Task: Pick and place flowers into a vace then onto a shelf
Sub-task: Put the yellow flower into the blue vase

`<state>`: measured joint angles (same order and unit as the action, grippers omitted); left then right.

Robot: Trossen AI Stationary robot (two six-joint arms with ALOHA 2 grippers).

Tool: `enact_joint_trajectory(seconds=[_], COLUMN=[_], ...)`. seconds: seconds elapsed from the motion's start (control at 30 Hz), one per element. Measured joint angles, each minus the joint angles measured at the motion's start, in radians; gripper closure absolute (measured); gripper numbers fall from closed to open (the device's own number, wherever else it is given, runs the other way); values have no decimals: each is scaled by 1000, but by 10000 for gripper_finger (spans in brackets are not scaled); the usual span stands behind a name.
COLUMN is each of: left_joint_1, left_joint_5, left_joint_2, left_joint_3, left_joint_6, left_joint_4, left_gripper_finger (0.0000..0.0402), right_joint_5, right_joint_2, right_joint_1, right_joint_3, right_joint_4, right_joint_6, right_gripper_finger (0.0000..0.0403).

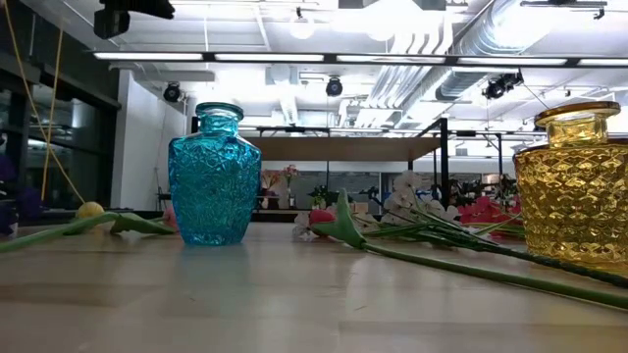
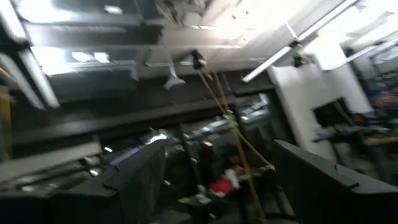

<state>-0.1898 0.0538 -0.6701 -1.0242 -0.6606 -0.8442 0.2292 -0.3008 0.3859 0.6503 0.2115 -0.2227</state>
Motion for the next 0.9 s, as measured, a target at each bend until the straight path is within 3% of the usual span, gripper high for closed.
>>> enact_joint_trajectory(seconds=[0.27,0.73,0.9], left_joint_1=[0,0,0], left_joint_5=[-14,-10,-10], left_joint_2=[-15,-15,-15], left_joint_3=[-10,-10,-10], left_joint_6=[-2,7,5], left_joint_4=[-5,-7,-10], left_gripper_finger=[330,330,330], right_joint_5=[34,29,88], right_joint_2=[-93,-99,-99], right_joint_1=[0,0,0], right_joint_3=[29,29,29], right_joint_4=[10,49,76], right_joint_6=[42,46,48], right_gripper_finger=[116,116,116])
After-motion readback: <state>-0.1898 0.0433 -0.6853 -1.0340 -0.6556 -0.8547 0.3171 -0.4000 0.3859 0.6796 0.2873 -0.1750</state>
